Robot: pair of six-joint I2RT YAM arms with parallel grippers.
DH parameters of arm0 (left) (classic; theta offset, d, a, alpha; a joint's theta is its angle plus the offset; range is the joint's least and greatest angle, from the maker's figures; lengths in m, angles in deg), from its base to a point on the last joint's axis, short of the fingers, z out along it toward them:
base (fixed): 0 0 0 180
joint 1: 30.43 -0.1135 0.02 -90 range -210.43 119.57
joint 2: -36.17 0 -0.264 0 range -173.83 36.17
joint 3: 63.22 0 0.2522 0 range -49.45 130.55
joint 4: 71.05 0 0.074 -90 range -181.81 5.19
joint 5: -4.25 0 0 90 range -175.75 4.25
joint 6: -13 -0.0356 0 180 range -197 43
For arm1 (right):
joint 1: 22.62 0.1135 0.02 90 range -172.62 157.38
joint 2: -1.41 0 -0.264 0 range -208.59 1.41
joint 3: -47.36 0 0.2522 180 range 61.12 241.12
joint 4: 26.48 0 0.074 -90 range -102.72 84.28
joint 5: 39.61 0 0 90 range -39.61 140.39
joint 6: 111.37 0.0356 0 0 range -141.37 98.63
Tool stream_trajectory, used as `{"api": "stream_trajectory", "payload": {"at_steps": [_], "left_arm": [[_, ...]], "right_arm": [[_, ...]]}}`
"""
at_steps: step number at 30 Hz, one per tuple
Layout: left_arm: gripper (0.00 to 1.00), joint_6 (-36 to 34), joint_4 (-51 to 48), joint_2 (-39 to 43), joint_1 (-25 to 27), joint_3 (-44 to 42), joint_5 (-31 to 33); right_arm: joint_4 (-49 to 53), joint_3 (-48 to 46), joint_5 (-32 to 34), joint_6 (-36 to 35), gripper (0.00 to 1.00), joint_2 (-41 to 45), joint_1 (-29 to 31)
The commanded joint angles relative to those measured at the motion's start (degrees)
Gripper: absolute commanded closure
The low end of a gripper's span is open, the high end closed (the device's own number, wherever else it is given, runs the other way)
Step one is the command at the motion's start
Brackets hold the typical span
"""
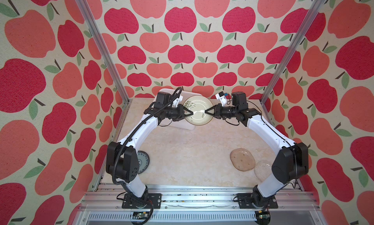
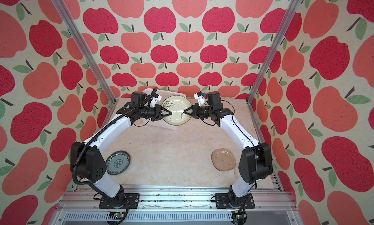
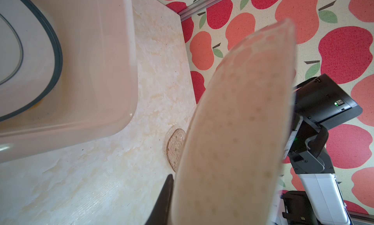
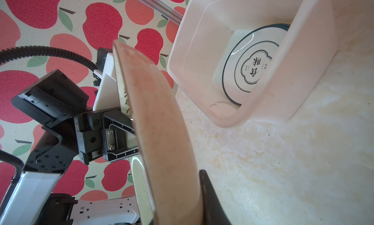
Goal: Place the plates into the plastic bin on the countertop
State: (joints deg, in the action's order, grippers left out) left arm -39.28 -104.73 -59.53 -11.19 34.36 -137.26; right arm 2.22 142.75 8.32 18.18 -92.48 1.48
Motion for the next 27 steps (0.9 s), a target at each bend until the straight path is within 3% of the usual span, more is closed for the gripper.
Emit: {"api": "stream_trajectory", "payload": {"at_steps": [1,6,10,18,27], "left_arm": [[1.00,0.16,0.63,-1.38,1.13,1.85,2.45],[1.00,0.39,1.09,-0.72,0.40,1.75,4.34],[1.00,1.25,0.56,-0.36,-1.73,2.60,6.37],[1.00,-0.02,-5.29,-5.32,-7.94,11.67,9.31],[1.00,-11.39,-25.25,-20.07,-9.60,35.48,12.75]], "right_arm": [[-3.78,2.99,-2.33,0.59,0.92,0.06,1.30],[-3.37,2.60,-0.71,1.22,0.61,0.27,0.46],[-3.88,0.87,1.32,3.62,0.50,1.83,-2.21],[-1.18,-3.08,2.82,4.90,0.49,5.73,-7.59],[0.47,-6.86,3.12,4.73,0.49,8.67,-8.27]]}}
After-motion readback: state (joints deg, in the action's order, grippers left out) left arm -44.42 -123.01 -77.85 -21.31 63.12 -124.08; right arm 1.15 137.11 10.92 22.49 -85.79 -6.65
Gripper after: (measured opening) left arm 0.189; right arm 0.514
